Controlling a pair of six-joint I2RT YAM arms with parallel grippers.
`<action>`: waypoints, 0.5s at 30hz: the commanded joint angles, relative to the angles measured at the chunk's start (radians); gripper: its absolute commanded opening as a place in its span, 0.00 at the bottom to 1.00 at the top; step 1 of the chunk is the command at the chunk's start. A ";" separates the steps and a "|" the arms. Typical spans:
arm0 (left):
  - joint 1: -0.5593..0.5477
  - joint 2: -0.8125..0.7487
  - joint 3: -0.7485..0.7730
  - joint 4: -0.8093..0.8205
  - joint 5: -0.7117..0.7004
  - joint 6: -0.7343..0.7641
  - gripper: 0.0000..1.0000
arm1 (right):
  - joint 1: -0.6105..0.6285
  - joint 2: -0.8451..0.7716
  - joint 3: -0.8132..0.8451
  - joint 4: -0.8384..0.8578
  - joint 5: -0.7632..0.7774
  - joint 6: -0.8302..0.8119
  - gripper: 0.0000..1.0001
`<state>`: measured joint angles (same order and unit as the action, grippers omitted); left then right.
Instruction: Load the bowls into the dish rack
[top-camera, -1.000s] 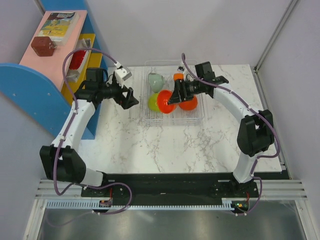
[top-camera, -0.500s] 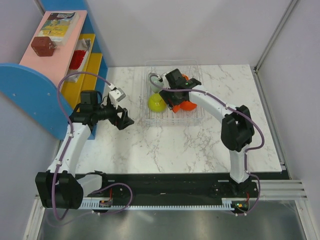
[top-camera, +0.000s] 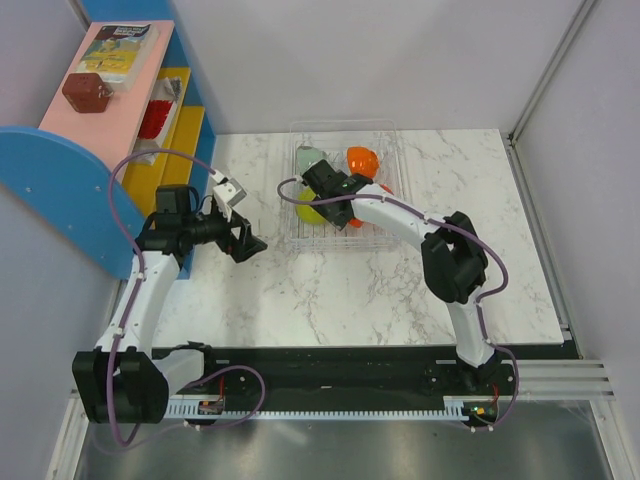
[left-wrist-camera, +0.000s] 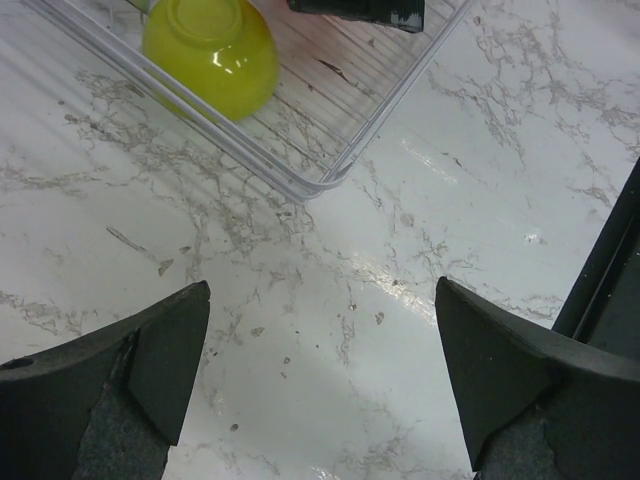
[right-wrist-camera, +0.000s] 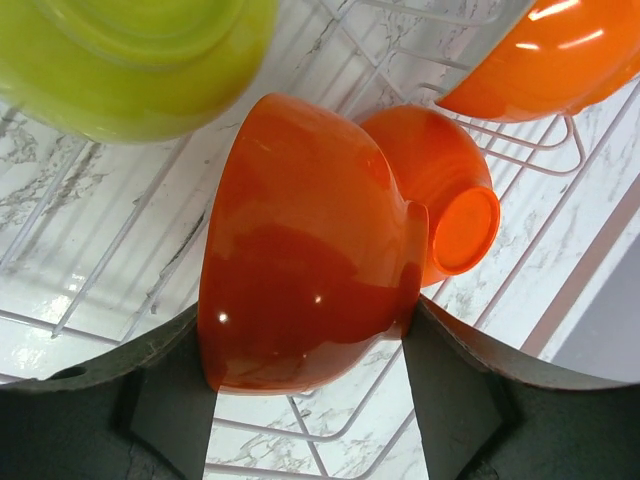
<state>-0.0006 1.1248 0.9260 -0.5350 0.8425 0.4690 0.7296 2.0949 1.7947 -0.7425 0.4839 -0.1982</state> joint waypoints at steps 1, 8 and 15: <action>0.030 -0.026 -0.007 0.038 0.043 -0.003 1.00 | 0.033 0.030 0.029 0.019 0.122 -0.058 0.00; 0.034 -0.026 -0.010 0.044 0.047 -0.006 1.00 | 0.068 0.042 -0.009 0.005 0.153 -0.107 0.09; 0.036 -0.019 -0.012 0.044 0.052 -0.007 1.00 | 0.085 0.019 -0.032 -0.023 0.133 -0.155 0.53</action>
<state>0.0288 1.1213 0.9150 -0.5209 0.8528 0.4690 0.8040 2.1284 1.7744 -0.7418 0.6037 -0.3122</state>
